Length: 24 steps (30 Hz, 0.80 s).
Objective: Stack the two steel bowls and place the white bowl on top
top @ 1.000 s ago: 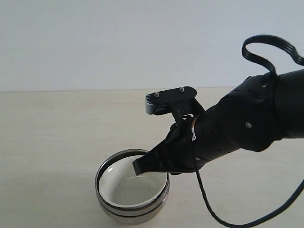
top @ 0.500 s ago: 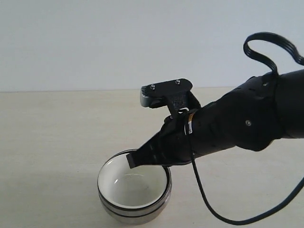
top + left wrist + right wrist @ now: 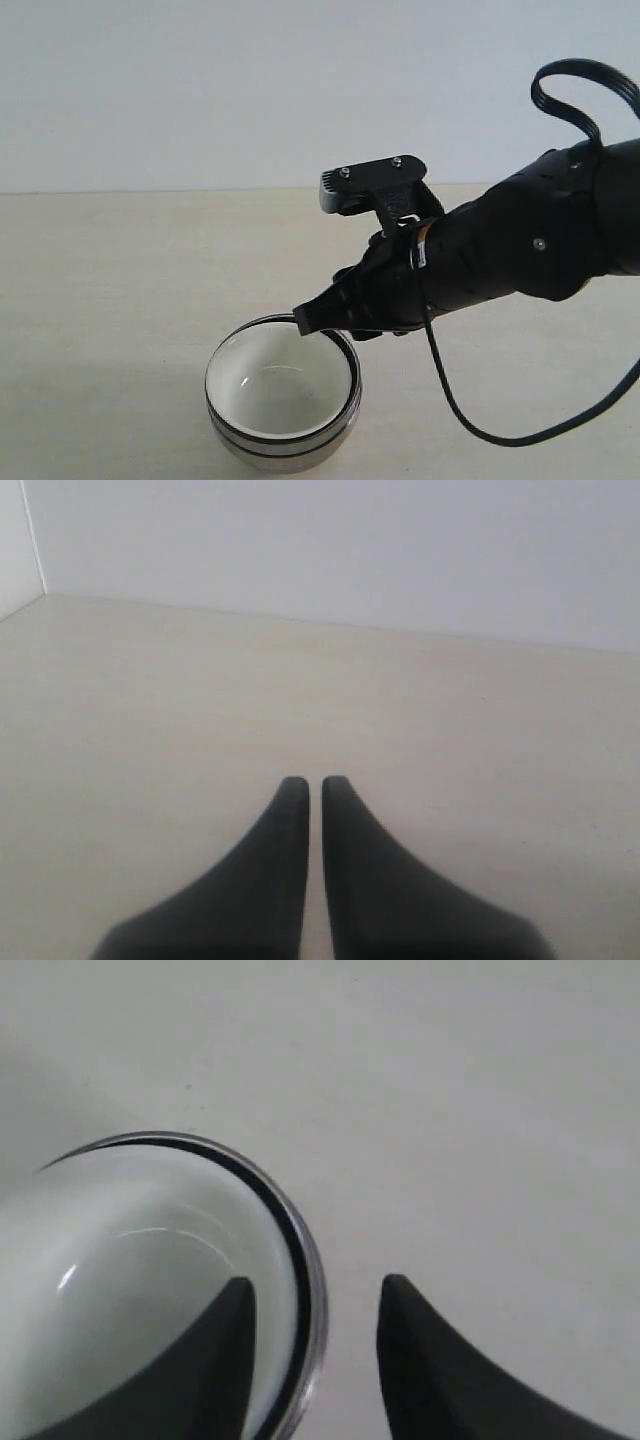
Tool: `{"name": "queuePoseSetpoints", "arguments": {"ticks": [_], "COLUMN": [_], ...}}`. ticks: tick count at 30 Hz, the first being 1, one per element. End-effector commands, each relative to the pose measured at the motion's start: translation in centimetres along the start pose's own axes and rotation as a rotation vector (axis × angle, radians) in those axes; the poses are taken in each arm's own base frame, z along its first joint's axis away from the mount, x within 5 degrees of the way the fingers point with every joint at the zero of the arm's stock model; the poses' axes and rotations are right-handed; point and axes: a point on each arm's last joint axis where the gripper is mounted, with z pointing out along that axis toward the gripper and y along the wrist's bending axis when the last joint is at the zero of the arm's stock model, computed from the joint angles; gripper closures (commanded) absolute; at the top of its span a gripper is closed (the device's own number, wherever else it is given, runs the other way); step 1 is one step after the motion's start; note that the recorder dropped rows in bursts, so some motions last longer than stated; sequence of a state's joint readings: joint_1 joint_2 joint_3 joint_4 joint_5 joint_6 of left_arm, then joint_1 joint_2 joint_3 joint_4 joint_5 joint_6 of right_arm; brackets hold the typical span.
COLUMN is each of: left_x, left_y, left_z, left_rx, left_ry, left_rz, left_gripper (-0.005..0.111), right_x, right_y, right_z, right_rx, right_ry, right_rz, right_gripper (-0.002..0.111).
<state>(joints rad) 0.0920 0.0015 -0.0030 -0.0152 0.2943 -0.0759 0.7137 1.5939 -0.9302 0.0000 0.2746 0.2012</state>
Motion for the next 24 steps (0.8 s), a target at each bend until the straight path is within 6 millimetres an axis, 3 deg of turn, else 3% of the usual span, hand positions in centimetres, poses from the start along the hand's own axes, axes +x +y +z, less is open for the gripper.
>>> {"name": "queuePoseSetpoints", "arguments": {"ticks": [1, 8, 13, 17, 24], "left_x": [0.1, 0.1, 0.1, 0.1, 0.1], "left_y": [0.0, 0.0, 0.0, 0.0, 0.0], "left_z": [0.0, 0.0, 0.0, 0.0, 0.0], "left_rx": [-0.004, -0.004, -0.004, -0.004, -0.004], "left_ry": [0.0, 0.0, 0.0, 0.0, 0.0], "left_rz": [-0.006, -0.006, -0.006, -0.006, -0.006], "left_gripper": [0.102, 0.102, 0.102, 0.102, 0.102], "right_x": [0.4, 0.3, -0.5, -0.6, 2.1], "right_y": [-0.7, -0.8, -0.6, -0.5, -0.9], "right_z": [0.1, 0.0, -0.4, -1.2, -4.6], "right_rx": [0.025, 0.032, 0.013, -0.015, -0.078], "right_ry": [0.056, 0.044, -0.042, -0.155, -0.399], "right_rz": [0.009, 0.005, 0.038, 0.035, 0.036], "right_gripper": [0.079, 0.083, 0.108, 0.108, 0.108]}}
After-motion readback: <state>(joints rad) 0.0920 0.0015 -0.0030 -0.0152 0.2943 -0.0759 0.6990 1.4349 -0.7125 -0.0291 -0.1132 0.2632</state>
